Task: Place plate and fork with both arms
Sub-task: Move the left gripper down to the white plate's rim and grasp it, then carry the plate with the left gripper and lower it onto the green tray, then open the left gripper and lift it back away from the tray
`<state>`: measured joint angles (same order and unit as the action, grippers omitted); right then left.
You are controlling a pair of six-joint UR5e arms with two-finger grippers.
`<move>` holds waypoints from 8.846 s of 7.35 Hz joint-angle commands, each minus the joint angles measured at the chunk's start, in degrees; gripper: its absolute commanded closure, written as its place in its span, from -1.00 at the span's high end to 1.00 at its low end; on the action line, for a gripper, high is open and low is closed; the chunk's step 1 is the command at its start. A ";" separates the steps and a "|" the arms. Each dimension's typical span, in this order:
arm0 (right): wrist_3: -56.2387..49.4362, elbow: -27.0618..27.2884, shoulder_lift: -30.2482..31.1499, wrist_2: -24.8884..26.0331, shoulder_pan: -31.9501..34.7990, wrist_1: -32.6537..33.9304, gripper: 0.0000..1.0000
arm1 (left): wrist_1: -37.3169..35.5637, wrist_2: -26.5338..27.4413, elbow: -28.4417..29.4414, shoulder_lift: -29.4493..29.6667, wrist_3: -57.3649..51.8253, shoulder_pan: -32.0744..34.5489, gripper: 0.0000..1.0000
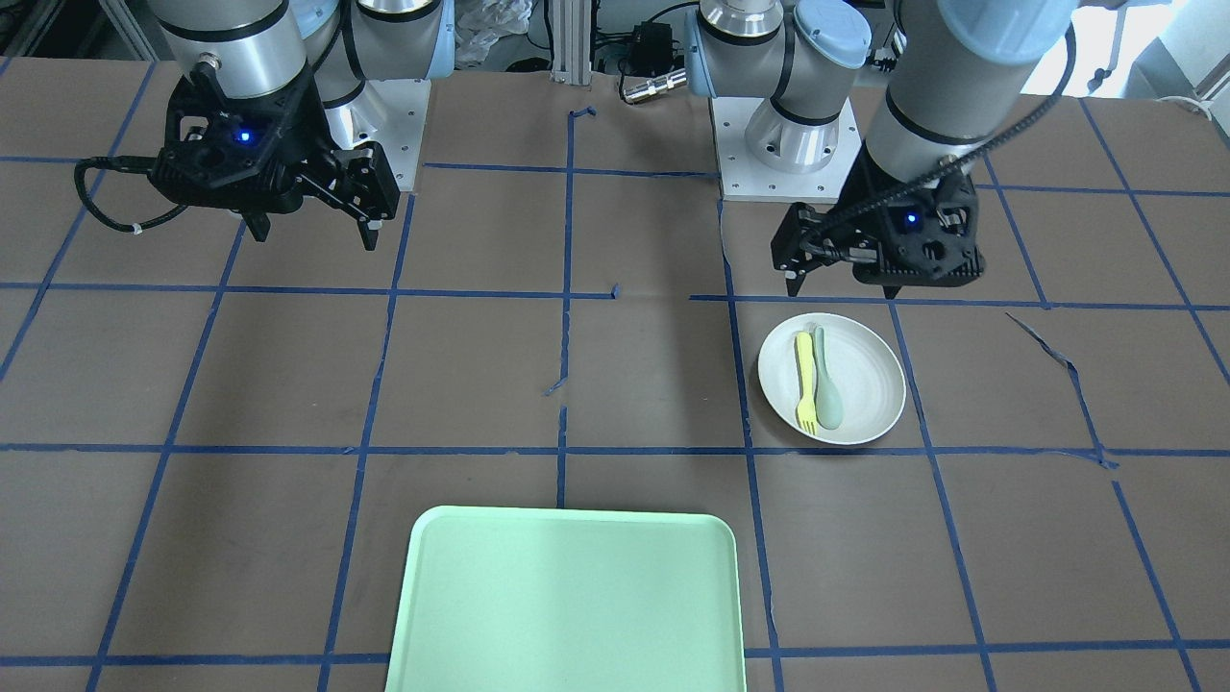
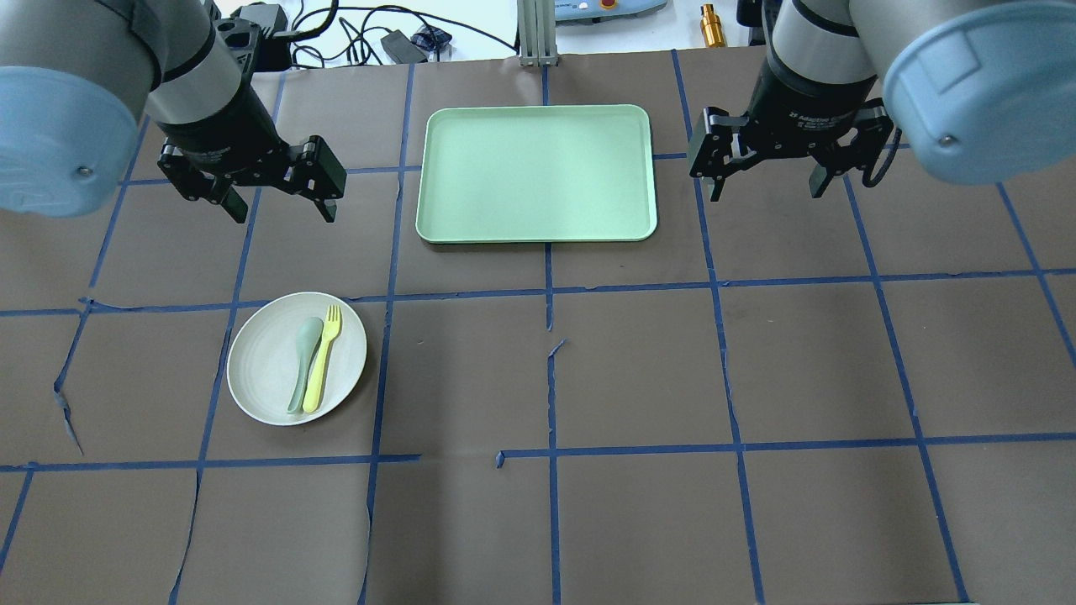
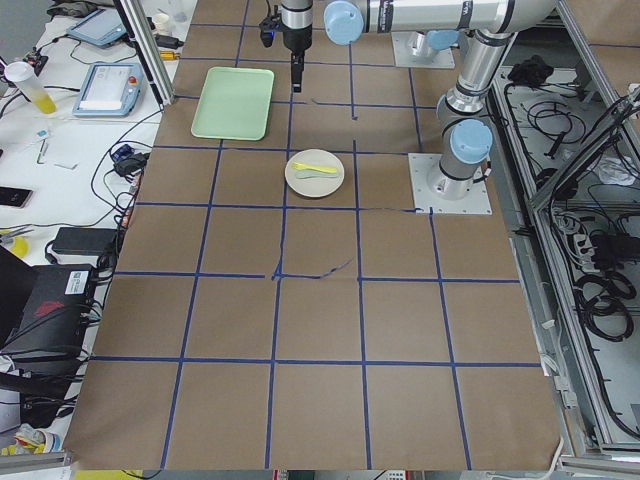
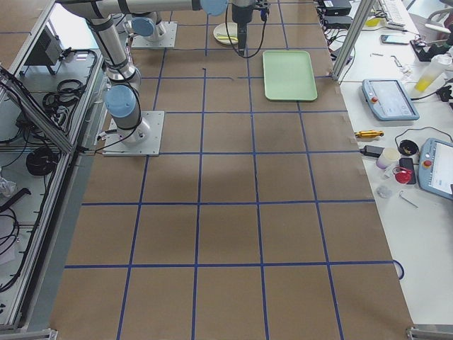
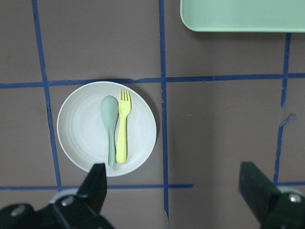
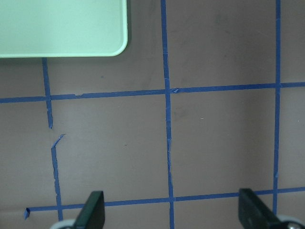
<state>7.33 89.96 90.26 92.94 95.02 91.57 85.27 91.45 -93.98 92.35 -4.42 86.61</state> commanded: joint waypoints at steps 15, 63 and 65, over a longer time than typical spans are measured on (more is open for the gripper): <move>-0.04 0.04 -0.17 -0.13 0.08 0.01 1.00 | -27.00 -1.97 -24.06 13.38 -16.40 -27.34 -1.00; 0.75 0.66 -0.17 -0.48 0.43 1.59 1.00 | 2.45 -2.07 1.17 -4.01 9.66 2.60 1.00; -0.03 0.57 -1.48 -0.30 0.60 2.99 1.00 | 2.53 -2.07 1.16 -4.37 10.23 2.60 1.00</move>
<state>7.73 90.59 89.66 92.58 95.50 93.62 87.78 89.30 -92.59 88.31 5.17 89.17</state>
